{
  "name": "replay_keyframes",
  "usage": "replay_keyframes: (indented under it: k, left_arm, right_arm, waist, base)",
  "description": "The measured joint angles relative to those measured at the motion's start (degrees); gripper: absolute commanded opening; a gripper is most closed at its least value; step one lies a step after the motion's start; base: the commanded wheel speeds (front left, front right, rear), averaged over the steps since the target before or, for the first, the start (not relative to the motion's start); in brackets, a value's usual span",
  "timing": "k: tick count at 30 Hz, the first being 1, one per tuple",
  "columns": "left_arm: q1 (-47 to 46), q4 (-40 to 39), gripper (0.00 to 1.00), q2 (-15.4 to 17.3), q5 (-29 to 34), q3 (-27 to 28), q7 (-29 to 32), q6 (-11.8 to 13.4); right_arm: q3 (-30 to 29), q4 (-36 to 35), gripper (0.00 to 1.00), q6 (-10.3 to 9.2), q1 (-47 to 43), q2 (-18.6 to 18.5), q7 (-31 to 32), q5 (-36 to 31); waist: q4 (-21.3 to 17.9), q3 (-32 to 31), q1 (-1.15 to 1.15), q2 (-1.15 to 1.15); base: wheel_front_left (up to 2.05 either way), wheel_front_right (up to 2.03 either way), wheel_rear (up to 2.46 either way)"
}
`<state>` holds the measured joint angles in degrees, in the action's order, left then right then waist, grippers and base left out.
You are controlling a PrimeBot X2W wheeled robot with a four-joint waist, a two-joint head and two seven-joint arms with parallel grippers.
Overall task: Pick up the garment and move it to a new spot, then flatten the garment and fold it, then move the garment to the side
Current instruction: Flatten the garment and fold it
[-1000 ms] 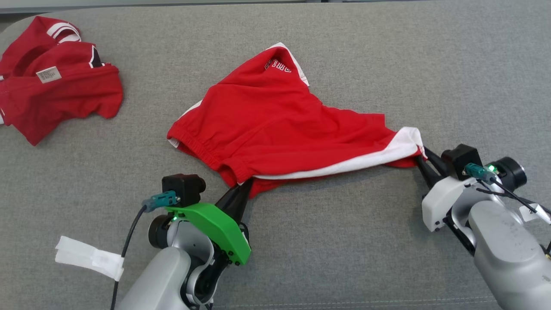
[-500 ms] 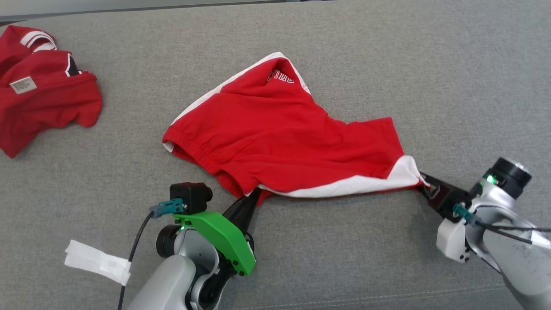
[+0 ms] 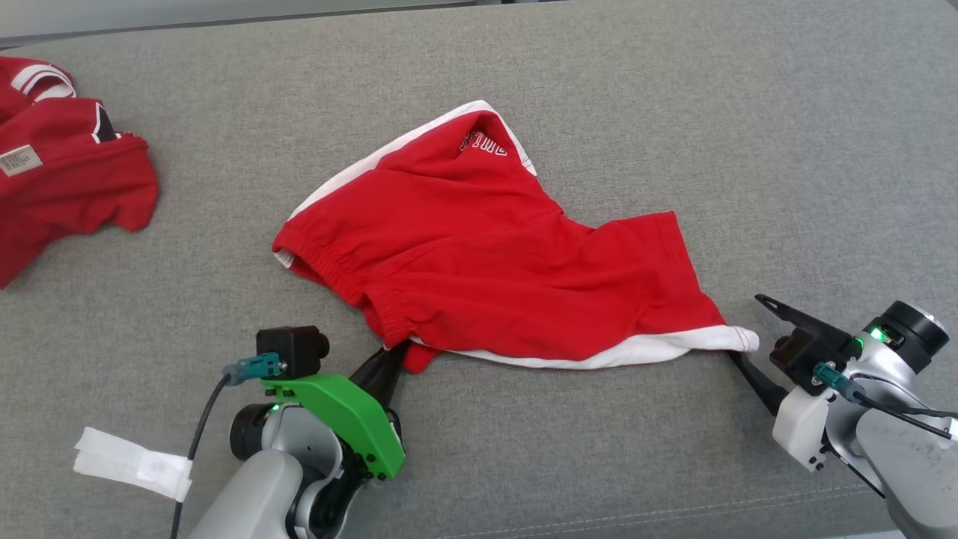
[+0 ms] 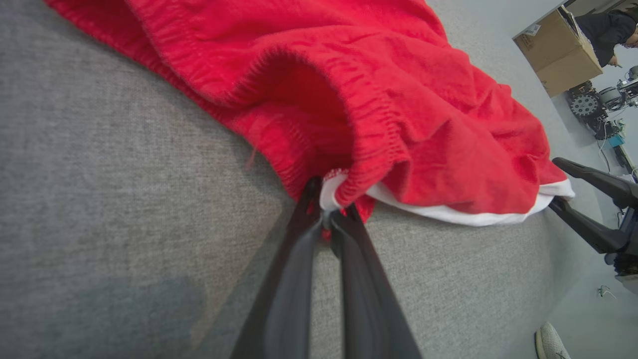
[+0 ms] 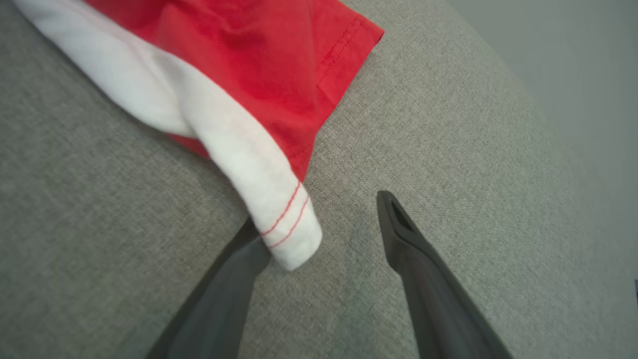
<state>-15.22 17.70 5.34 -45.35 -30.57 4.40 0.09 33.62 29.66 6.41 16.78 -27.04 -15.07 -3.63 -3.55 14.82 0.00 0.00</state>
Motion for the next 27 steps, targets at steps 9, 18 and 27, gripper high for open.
replay_keyframes:
  k: [9,18,27]
  left_arm:
    - [0.0,0.1,0.00,1.2,-0.3,-0.3,1.2,-0.2]
    - [1.2,0.1,1.00,1.0,-1.4,-2.5,4.1,-1.7]
    - [2.7,-1.4,1.00,4.4,-1.5,-0.5,4.4,-1.6]
  right_arm:
    - [-0.8,-0.6,1.00,-0.51,-1.9,0.0,0.0,2.2]
    - [-4.4,-0.9,1.00,-2.18,-7.1,-0.1,0.0,6.5]
    - [-15.2,-7.3,1.00,-8.59,-9.7,1.2,0.1,14.1]
  waist:
    - [-0.1,-0.6,0.00,0.00]
    - [-0.1,-1.6,0.00,0.00]
    - [-0.3,-2.9,0.00,0.00]
  base:
    - [0.00,0.00,0.00]
    - [0.00,0.00,0.00]
    - [0.00,0.00,0.00]
